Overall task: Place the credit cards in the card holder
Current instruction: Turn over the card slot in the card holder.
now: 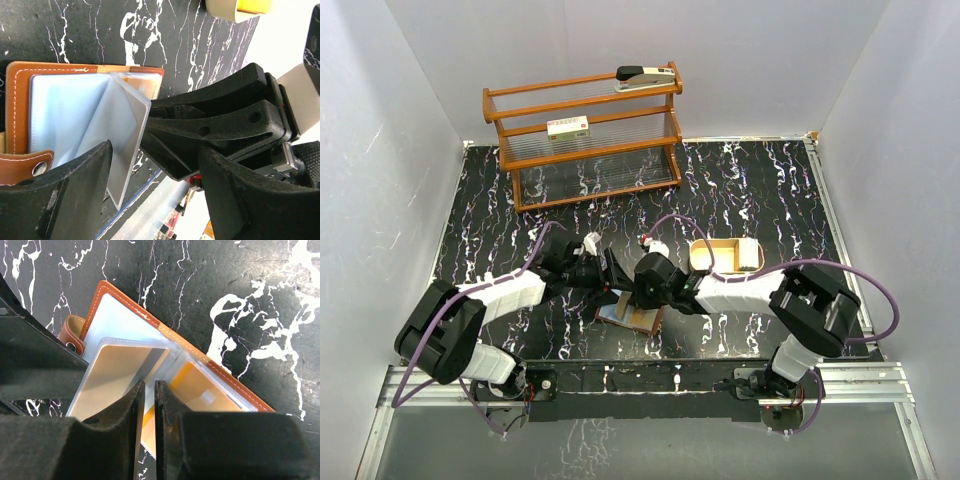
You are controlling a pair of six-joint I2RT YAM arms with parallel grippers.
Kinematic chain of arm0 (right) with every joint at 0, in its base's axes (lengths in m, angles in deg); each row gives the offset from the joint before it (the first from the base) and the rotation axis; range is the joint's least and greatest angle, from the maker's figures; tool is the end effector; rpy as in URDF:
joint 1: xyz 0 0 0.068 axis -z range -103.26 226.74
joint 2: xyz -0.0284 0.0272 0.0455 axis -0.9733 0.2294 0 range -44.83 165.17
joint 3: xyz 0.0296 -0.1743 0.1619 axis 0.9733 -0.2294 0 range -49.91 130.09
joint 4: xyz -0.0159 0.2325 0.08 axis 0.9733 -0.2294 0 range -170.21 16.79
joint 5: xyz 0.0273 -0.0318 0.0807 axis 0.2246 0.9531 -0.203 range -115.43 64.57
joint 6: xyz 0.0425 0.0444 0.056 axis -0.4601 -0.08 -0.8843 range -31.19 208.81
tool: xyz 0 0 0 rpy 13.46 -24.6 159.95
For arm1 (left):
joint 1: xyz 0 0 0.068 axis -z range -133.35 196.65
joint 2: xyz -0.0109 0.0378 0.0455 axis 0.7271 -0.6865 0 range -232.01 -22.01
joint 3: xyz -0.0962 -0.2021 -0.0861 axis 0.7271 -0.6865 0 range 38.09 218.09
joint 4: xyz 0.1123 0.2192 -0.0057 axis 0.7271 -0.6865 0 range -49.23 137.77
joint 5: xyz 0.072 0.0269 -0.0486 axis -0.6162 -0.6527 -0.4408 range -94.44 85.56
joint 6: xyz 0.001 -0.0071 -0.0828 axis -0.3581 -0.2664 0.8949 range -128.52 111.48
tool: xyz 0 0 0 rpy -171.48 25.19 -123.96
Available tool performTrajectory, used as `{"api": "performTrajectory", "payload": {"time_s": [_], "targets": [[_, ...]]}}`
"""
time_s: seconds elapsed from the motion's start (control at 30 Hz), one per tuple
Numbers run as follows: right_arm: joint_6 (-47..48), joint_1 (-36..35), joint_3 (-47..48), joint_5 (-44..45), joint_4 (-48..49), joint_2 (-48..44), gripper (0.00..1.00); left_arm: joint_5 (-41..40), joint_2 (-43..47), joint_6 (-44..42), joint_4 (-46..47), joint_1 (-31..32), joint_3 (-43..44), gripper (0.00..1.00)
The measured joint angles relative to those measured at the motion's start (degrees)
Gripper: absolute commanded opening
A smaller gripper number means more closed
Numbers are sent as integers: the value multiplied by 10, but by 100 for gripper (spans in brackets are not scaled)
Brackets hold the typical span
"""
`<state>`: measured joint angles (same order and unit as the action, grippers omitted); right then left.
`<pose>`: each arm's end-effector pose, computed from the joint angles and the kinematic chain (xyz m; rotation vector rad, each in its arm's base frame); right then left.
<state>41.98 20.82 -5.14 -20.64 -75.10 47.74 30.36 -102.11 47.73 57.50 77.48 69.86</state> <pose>0.1861 0.2643 0.1021 -0.1635 2.5547 0.6671 0.2208 -0.1800 0.1254 -0.1835 2.5426 -1.4085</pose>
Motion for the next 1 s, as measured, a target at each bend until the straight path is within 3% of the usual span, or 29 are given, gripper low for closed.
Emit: {"api": "performTrajectory", "payload": {"time_s": [0.57, 1.0], "targets": [[-2, 0, -38, 54, -54, -92, 19, -12, 22, 19, -8, 30, 2, 67], [2, 9, -9, 185, -211, -221, 28, -31, 28, 20, -26, 50, 17, 67]]}}
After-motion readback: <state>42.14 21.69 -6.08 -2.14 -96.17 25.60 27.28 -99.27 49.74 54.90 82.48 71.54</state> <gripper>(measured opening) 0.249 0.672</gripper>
